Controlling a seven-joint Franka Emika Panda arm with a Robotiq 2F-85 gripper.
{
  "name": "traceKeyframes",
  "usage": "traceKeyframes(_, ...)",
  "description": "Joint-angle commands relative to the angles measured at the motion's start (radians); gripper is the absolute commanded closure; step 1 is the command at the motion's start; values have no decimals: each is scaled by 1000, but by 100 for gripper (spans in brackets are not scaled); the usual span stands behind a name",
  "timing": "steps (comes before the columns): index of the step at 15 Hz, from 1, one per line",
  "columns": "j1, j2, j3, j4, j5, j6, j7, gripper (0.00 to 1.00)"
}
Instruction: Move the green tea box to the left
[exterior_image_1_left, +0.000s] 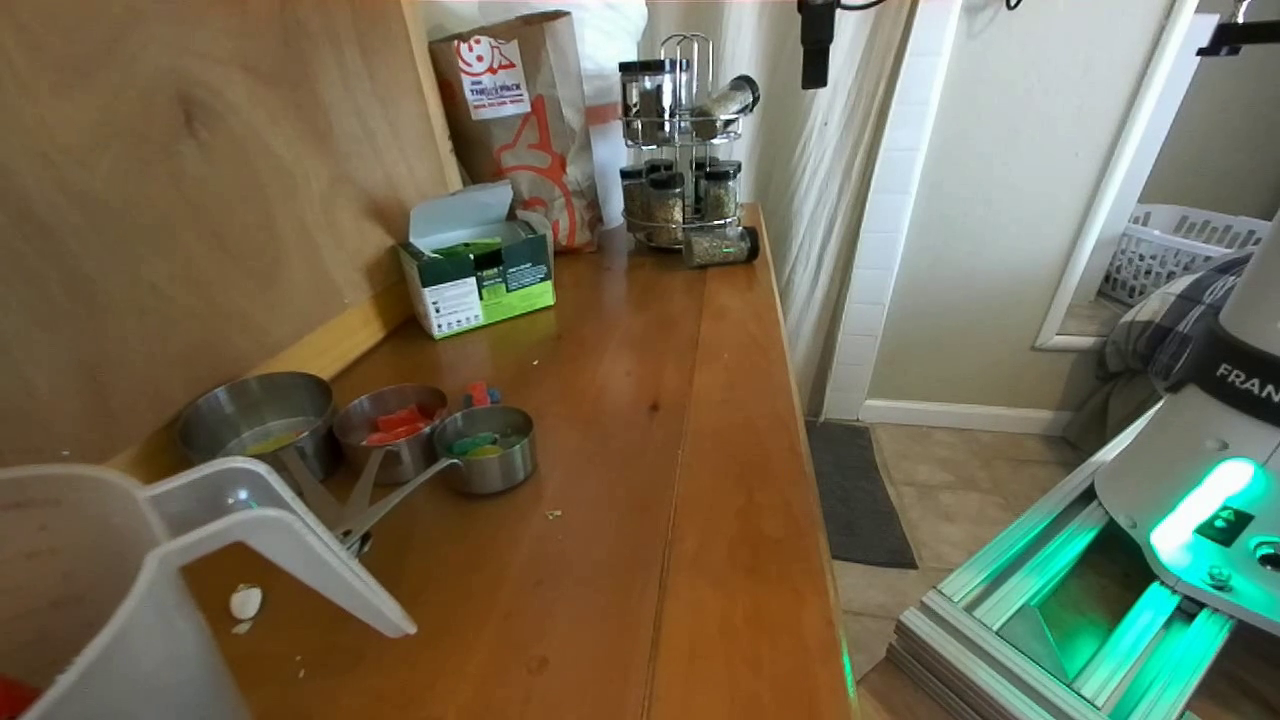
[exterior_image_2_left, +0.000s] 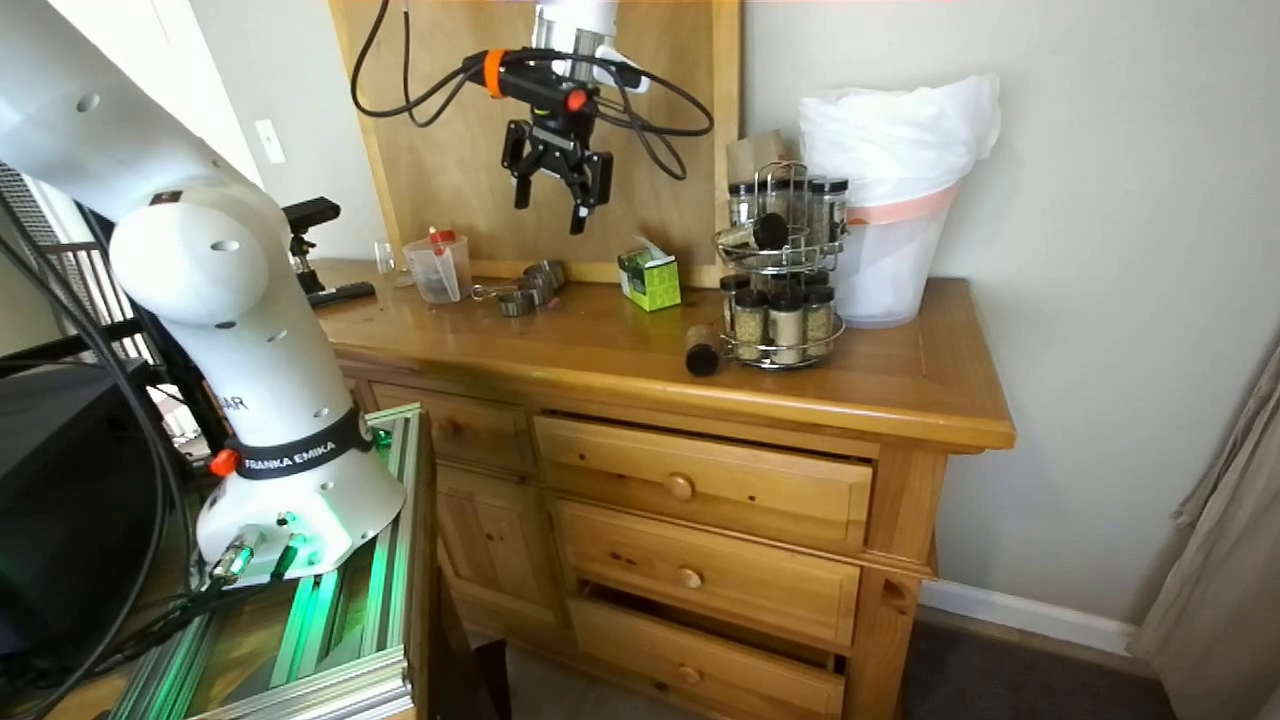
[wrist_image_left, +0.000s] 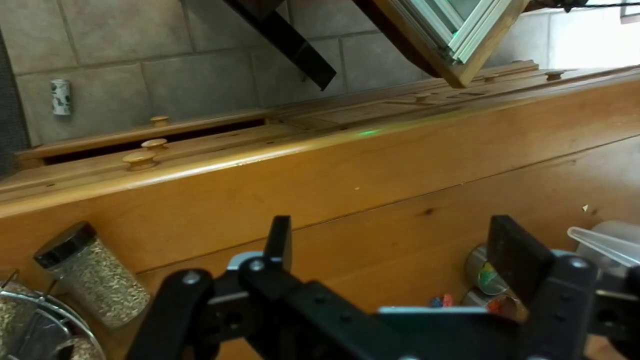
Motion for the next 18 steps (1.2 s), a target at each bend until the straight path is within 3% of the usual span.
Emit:
traceKeyframes(1, 0, 0, 0, 1, 0, -1, 0, 0)
traceKeyframes(5, 8, 49, 77, 38, 90, 121, 309, 0)
traceKeyframes(9, 6, 112, 183, 70, 50, 322, 555, 0)
traceKeyframes(13, 1, 218, 248, 121, -75, 438, 628, 0)
traceKeyframes(15, -6, 256, 258, 148, -124, 425, 699, 0)
traceKeyframes(16, 17, 200, 235, 98, -78, 428, 641, 0)
traceKeyframes(18, 14, 237, 239, 120, -99, 428, 668, 0)
